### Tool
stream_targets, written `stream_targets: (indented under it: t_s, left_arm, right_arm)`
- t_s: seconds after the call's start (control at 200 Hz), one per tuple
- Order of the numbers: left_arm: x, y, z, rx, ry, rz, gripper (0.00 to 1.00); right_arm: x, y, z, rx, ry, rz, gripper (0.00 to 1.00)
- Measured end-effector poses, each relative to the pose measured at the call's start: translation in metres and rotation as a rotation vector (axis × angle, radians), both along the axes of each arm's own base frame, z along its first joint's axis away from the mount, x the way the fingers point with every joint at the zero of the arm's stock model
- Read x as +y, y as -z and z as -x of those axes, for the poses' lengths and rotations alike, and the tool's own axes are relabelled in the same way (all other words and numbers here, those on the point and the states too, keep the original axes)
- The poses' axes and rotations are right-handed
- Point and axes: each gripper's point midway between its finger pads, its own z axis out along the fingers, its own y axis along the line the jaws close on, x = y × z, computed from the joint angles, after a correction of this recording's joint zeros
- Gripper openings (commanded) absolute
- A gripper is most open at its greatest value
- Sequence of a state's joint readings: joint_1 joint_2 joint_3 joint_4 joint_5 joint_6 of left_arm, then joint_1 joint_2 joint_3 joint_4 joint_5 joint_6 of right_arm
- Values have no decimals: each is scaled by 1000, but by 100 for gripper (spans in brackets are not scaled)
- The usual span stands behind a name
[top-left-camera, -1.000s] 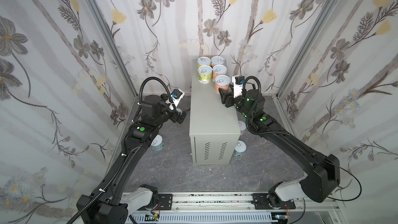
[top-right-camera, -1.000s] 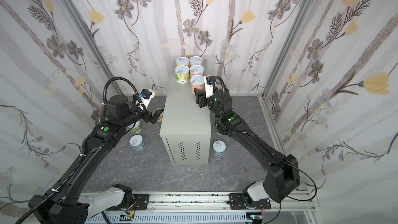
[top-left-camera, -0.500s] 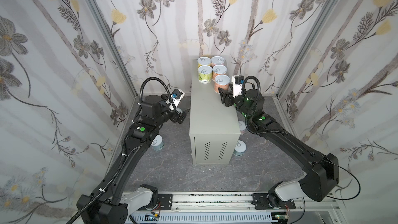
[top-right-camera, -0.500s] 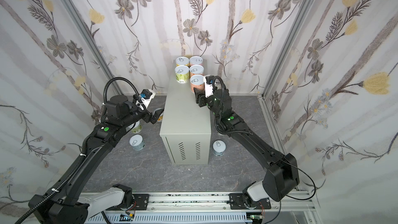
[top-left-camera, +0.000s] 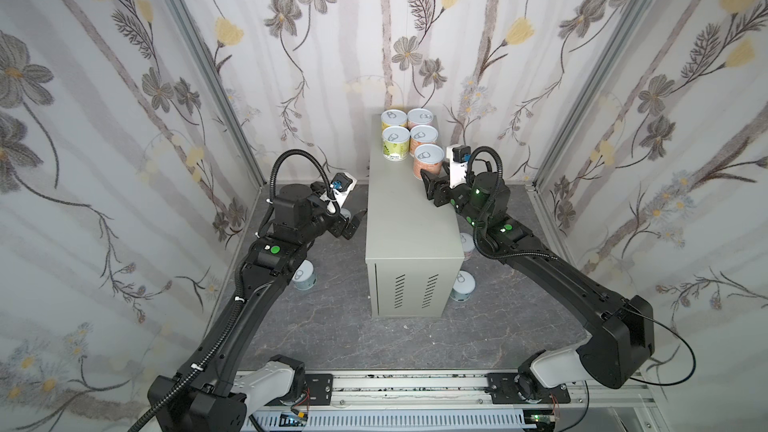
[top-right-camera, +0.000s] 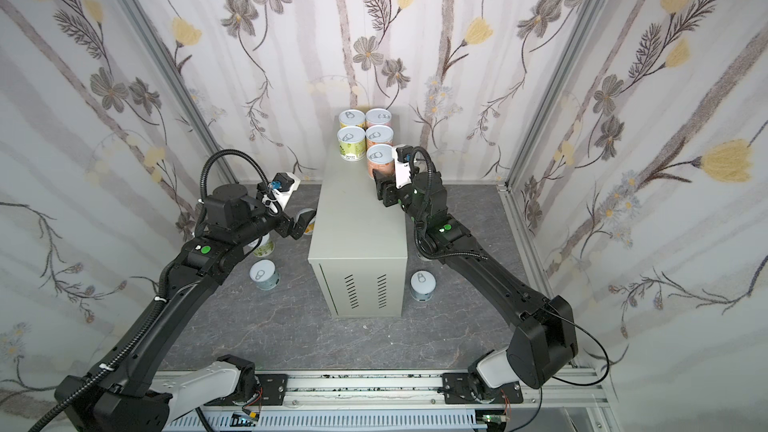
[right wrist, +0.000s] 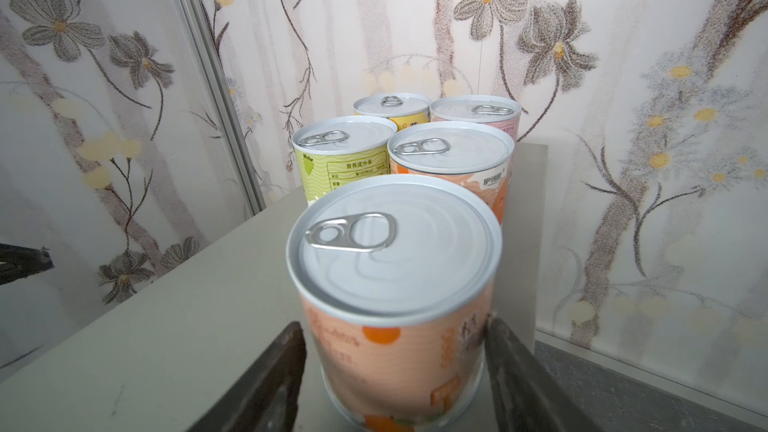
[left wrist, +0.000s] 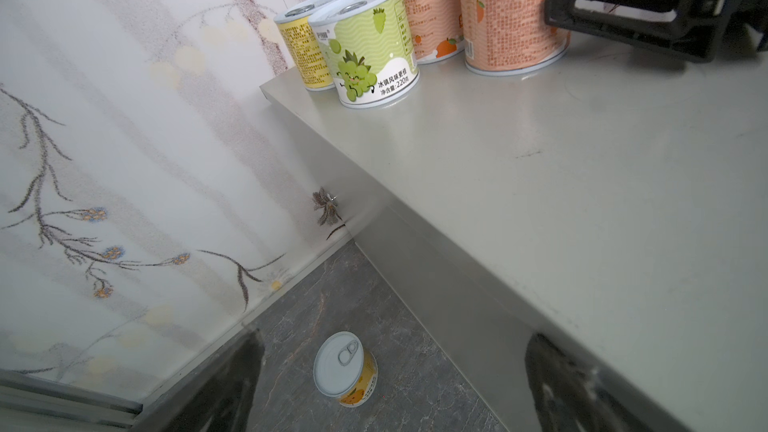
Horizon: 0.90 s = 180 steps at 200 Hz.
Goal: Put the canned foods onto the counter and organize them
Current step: 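Open the right gripper and draw it back while the left arm lowers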
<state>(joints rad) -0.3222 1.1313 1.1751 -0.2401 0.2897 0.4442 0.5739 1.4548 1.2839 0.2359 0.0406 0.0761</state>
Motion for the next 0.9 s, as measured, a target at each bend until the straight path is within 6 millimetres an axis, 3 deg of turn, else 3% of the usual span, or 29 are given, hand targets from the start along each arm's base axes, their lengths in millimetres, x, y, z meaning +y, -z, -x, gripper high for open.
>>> stream_targets:
  t_s: [0.195, 0.35, 0.44, 0.59, 0.899]
  left_arm:
    - [15, -11, -2, -28, -50, 46, 100]
    - [29, -2, -9, -19, -95, 94, 100]
    - [41, 8, -21, -2, -143, 129, 100]
    - [58, 43, -47, 73, -238, 175, 100]
    - [73, 94, -99, 193, -378, 202, 100]
  right_arm:
    - [0, 0, 7, -4, -24, 3, 89]
    - [-3, -1, 11, -8, -30, 1, 97]
    - [-5, -2, 16, -6, -31, 3, 100]
    - [-13, 3, 26, 15, -27, 26, 100]
    - [-44, 3, 65, 12, 3, 12, 100]
